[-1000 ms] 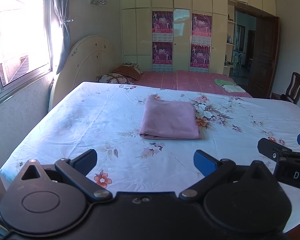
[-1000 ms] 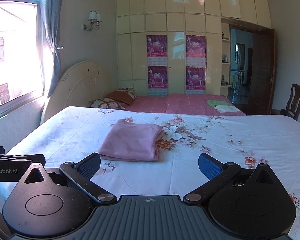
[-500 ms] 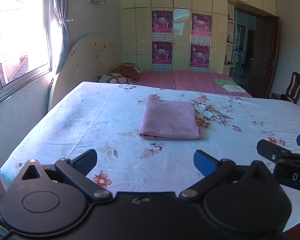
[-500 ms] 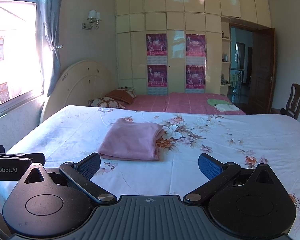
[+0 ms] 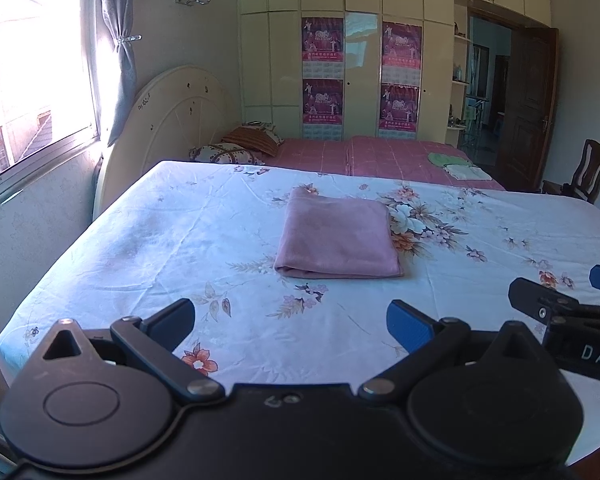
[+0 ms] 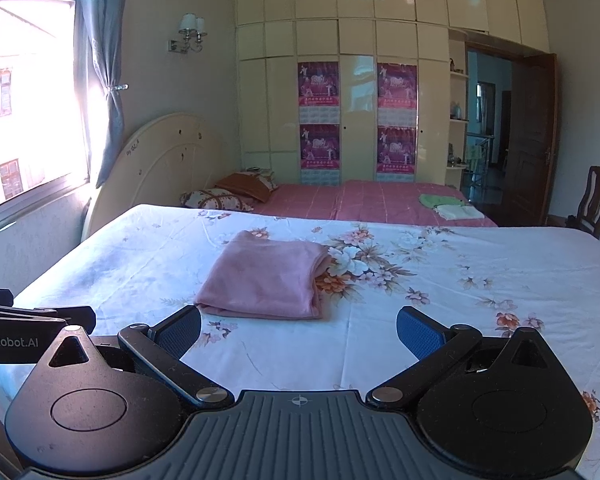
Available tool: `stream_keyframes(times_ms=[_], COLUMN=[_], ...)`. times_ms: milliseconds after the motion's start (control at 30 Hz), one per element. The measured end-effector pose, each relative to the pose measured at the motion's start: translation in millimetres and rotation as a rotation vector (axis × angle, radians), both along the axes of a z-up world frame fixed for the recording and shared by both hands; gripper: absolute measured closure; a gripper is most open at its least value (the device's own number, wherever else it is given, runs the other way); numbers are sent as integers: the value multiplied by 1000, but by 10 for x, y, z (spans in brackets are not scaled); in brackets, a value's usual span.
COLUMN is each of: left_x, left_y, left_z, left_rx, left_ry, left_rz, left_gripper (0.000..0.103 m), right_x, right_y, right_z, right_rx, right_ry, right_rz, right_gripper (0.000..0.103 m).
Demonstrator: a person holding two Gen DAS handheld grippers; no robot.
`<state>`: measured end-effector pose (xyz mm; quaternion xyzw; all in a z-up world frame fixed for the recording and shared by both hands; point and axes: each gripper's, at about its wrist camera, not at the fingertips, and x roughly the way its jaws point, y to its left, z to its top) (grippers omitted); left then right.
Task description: Fold small clothes
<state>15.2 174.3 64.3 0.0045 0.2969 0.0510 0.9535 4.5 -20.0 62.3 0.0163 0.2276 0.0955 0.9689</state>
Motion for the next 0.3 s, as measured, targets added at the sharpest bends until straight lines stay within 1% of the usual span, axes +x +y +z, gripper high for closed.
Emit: stream_keyframes(times_ms=[67,200,300], left_x=[50,179,344], left_y=[-15,-26,-1], left_z=[-31,-96,-167], left_rx=[5,0,-1], left_ry=[5,14,37], left_rz=[-6,-3,4], left_gripper=[2,7,6], right_x=[37,154,282], right_y=[-3,-10,-23], right_z=[-25,-90,-162], right_rx=[-2,0,1], right_ry=[7,31,55], right_rz=[1,-5,-14], right_gripper=[0,0,0])
